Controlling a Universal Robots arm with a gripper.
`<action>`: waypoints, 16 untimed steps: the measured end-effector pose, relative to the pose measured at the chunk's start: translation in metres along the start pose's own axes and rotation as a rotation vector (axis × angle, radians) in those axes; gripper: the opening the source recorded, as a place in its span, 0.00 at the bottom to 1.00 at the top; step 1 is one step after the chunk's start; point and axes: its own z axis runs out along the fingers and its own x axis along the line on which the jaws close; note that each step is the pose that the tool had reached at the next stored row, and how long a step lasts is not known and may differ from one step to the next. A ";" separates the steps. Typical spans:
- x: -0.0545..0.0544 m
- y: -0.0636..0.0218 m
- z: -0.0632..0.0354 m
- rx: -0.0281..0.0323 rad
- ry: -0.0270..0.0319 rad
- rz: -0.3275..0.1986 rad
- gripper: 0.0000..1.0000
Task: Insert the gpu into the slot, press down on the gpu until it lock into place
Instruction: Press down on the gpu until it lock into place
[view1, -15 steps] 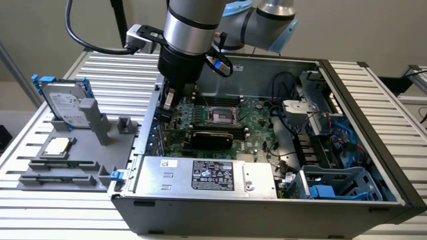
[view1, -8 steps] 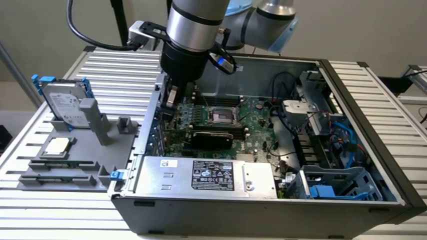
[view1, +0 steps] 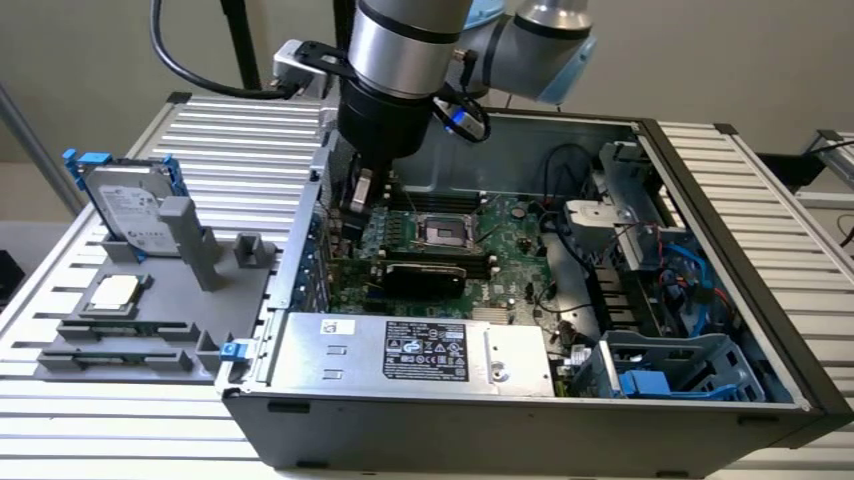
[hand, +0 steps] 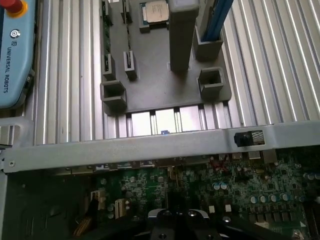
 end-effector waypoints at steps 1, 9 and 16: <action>0.000 -0.0007 -0.0001 0.0185 -0.0020 0.000 0.11; -0.001 -0.0053 -0.0011 0.1590 -0.0189 0.002 0.11; -0.001 -0.0146 -0.0039 0.2046 -0.0244 0.002 0.11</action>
